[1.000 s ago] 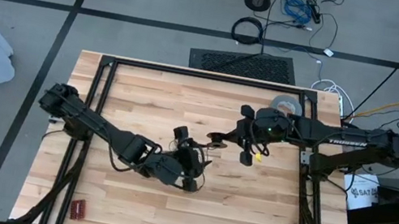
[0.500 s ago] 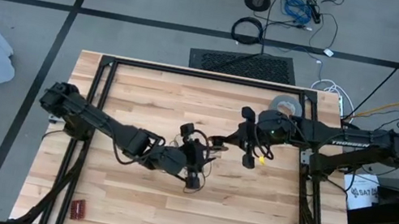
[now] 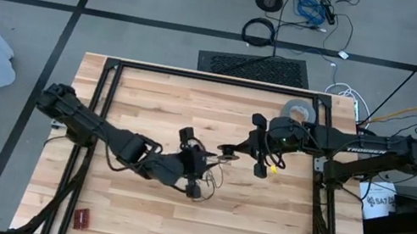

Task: Coil cords
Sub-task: Coil the black wire onto the spool

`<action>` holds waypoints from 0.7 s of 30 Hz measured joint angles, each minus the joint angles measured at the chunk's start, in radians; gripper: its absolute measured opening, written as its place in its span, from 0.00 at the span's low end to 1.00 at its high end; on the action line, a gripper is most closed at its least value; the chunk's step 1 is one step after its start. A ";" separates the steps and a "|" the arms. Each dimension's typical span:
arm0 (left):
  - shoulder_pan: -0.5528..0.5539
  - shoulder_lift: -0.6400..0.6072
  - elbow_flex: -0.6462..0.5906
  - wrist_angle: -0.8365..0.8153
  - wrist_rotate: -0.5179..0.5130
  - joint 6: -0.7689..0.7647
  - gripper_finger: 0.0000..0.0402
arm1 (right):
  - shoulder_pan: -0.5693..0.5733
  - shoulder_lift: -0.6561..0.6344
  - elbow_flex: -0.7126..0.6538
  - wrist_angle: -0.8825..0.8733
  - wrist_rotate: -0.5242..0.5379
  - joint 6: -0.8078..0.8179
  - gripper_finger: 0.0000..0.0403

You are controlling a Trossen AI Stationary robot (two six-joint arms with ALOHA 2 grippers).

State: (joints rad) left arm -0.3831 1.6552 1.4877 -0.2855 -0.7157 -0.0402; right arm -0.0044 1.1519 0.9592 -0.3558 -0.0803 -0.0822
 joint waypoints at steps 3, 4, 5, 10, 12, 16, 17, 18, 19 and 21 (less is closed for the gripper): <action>0.022 0.001 -0.054 0.060 0.087 -0.003 0.28 | 0.000 0.000 0.000 0.001 0.000 0.000 0.00; 0.029 0.001 -0.080 0.101 0.093 -0.006 0.29 | 0.000 0.000 0.000 0.001 0.000 0.000 0.00; 0.035 0.001 -0.107 0.143 0.091 -0.006 0.30 | 0.000 0.000 0.000 0.002 0.000 0.000 0.00; 0.055 -0.003 -0.184 0.301 0.105 0.021 0.37 | 0.000 0.000 0.000 0.004 0.003 0.000 0.00; 0.060 -0.004 -0.185 0.304 0.106 0.021 0.38 | 0.000 0.000 0.000 0.002 0.003 -0.002 0.00; 0.062 -0.004 -0.186 0.304 0.107 0.021 0.37 | -0.001 0.001 0.000 0.002 0.004 -0.008 0.00; 0.062 -0.004 -0.186 0.305 0.107 0.021 0.37 | -0.001 0.001 0.000 0.001 0.004 -0.008 0.00; 0.055 -0.004 -0.186 0.310 0.106 0.022 0.36 | -0.001 0.001 0.000 0.002 0.003 -0.008 0.00; 0.048 -0.010 -0.186 0.309 0.106 0.026 0.36 | 0.000 0.001 0.000 0.001 0.001 -0.008 0.00; 0.035 -0.022 -0.186 0.308 0.096 0.029 0.35 | 0.000 0.001 0.000 -0.003 -0.001 -0.008 0.00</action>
State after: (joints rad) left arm -0.3486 1.6328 1.3014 0.0221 -0.6192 -0.0115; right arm -0.0044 1.1526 0.9592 -0.3586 -0.0816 -0.0903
